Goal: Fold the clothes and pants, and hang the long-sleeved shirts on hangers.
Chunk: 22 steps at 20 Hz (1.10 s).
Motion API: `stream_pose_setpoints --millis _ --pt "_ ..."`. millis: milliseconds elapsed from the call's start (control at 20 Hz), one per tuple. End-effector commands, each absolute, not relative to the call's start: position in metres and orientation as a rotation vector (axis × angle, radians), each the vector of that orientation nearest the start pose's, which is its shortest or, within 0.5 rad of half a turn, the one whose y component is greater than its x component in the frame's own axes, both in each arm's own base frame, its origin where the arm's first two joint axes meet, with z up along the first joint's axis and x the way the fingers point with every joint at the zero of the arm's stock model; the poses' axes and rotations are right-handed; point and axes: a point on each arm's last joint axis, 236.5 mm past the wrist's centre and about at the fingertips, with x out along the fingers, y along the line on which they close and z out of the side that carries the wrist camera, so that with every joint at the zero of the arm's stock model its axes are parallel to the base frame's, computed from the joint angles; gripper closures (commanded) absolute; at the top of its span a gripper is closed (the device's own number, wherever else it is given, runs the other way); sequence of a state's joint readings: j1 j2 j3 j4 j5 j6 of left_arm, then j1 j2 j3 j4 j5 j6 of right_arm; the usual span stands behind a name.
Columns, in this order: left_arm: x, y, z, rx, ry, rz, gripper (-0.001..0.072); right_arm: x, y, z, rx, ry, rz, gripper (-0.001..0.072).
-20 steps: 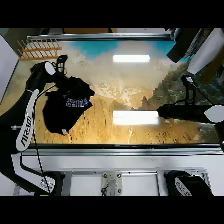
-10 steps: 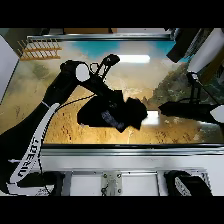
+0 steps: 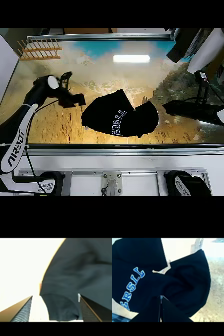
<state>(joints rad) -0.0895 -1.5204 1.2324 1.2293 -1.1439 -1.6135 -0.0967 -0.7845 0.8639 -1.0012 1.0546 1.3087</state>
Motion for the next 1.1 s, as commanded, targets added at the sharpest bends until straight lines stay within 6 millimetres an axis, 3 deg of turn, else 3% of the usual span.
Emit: stream_pose_setpoints --millis 0,150,600,650,700,750,850,900,1000,1050 --pt "0.380 -0.082 -0.084 -0.613 1.465 -0.110 0.0083 0.323 0.080 0.109 0.302 0.872 0.345 0.0703" --pt "0.369 -0.086 -0.099 -0.584 1.488 -0.124 0.0084 0.324 0.080 0.107 0.304 0.877 0.345 0.0702" --pt "0.365 -0.161 -0.118 -0.409 1.513 -0.280 0.0084 0.329 0.079 0.090 0.319 0.929 0.339 0.0703" --pt "0.366 -0.167 -0.121 -0.398 1.532 -0.296 0.0124 0.330 0.079 0.086 0.322 0.941 0.338 0.0703" --pt "0.367 -0.171 -0.121 -0.390 1.542 -0.306 0.0460 0.332 0.078 0.082 0.325 0.954 0.336 0.0702" --pt "0.371 -0.170 -0.118 -0.376 1.537 -0.315 0.0686 0.334 0.075 0.075 0.331 0.972 0.316 0.0702" --pt "0.388 -0.155 -0.102 -0.339 1.499 -0.307 0.0698 0.346 0.059 0.056 0.332 0.998 0.235 0.0694" --pt "0.397 -0.143 -0.093 -0.323 1.473 -0.293 0.0698 0.354 0.051 0.045 0.311 1.010 0.208 0.0663" --pt "0.409 -0.125 -0.074 -0.333 1.428 -0.270 0.0697 0.370 0.044 0.021 0.307 1.051 0.185 0.0252" --pt "0.412 -0.118 -0.068 -0.344 1.416 -0.260 0.0697 0.381 0.042 0.008 0.310 1.069 0.177 0.0215"
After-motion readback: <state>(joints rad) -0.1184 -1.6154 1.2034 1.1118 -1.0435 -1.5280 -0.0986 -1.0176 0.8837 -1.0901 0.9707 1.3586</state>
